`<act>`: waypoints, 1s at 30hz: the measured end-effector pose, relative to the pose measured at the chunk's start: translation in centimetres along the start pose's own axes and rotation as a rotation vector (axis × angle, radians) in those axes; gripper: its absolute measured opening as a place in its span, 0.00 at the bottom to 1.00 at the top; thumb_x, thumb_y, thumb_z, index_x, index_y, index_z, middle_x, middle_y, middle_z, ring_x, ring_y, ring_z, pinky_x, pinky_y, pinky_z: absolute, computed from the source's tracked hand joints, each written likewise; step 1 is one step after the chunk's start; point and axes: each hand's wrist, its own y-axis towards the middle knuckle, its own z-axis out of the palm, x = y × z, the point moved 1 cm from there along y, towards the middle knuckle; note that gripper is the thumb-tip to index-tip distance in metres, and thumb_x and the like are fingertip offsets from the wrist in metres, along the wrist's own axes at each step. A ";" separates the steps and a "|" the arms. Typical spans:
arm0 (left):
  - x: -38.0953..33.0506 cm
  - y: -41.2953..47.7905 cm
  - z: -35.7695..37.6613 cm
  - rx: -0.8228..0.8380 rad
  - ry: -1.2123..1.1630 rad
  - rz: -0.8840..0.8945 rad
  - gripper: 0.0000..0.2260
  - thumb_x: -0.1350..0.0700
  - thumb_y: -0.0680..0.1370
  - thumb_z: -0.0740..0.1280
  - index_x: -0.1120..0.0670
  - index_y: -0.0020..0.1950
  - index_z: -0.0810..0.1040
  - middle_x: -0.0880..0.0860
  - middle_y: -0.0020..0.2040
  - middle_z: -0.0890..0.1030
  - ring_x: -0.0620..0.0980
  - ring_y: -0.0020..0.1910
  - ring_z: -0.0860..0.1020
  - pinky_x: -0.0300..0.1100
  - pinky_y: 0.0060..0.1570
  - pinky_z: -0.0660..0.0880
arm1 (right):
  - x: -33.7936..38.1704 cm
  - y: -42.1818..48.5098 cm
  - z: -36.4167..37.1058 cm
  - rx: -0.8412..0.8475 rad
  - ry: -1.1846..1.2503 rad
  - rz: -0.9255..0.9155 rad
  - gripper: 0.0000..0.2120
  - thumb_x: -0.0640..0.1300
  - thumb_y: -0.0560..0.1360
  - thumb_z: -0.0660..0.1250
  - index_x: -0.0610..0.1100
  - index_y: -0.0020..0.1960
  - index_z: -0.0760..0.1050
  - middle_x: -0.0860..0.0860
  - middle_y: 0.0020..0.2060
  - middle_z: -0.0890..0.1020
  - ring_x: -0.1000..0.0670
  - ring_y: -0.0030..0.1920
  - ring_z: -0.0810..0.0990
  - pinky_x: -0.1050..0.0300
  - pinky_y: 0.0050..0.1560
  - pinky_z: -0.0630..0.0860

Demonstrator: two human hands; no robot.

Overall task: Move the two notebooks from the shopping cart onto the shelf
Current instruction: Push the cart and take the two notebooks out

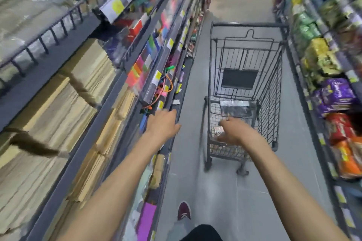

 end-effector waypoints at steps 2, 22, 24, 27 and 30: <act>-0.7 3.5 -0.3 0.003 0.043 0.085 0.17 0.48 0.81 0.62 0.57 0.65 0.73 0.59 0.60 0.79 0.61 0.63 0.75 0.51 0.53 0.73 | -1.6 1.6 0.0 -0.013 0.044 0.074 0.30 0.60 0.78 0.66 0.44 0.74 0.67 0.42 0.72 0.72 0.40 0.71 0.71 0.41 0.69 0.72; -17.2 30.5 4.4 0.248 0.149 0.609 0.19 0.49 0.81 0.63 0.53 0.71 0.70 0.59 0.63 0.78 0.60 0.59 0.78 0.56 0.54 0.78 | -16.1 13.8 3.7 0.101 0.482 0.433 0.25 0.57 0.79 0.65 0.42 0.69 0.71 0.40 0.67 0.75 0.39 0.64 0.77 0.41 0.66 0.75; -18.2 32.6 5.4 0.215 0.135 0.645 0.20 0.50 0.80 0.64 0.54 0.71 0.70 0.59 0.64 0.77 0.60 0.60 0.77 0.58 0.55 0.79 | -17.6 15.3 3.9 0.103 0.540 0.449 0.27 0.57 0.79 0.65 0.42 0.72 0.69 0.41 0.69 0.75 0.40 0.65 0.77 0.43 0.67 0.75; -19.3 35.3 7.1 0.249 0.160 0.686 0.21 0.52 0.81 0.64 0.56 0.73 0.69 0.60 0.67 0.74 0.62 0.63 0.76 0.58 0.58 0.78 | -19.3 16.9 4.6 0.080 0.635 0.501 0.26 0.54 0.79 0.66 0.43 0.73 0.69 0.42 0.71 0.73 0.41 0.66 0.77 0.44 0.68 0.75; -20.5 38.8 9.0 0.301 0.179 0.708 0.21 0.53 0.80 0.64 0.56 0.72 0.70 0.62 0.66 0.76 0.64 0.64 0.74 0.60 0.57 0.76 | -20.3 19.2 6.3 0.077 0.683 0.541 0.23 0.54 0.79 0.66 0.43 0.70 0.72 0.42 0.74 0.70 0.41 0.70 0.74 0.43 0.72 0.69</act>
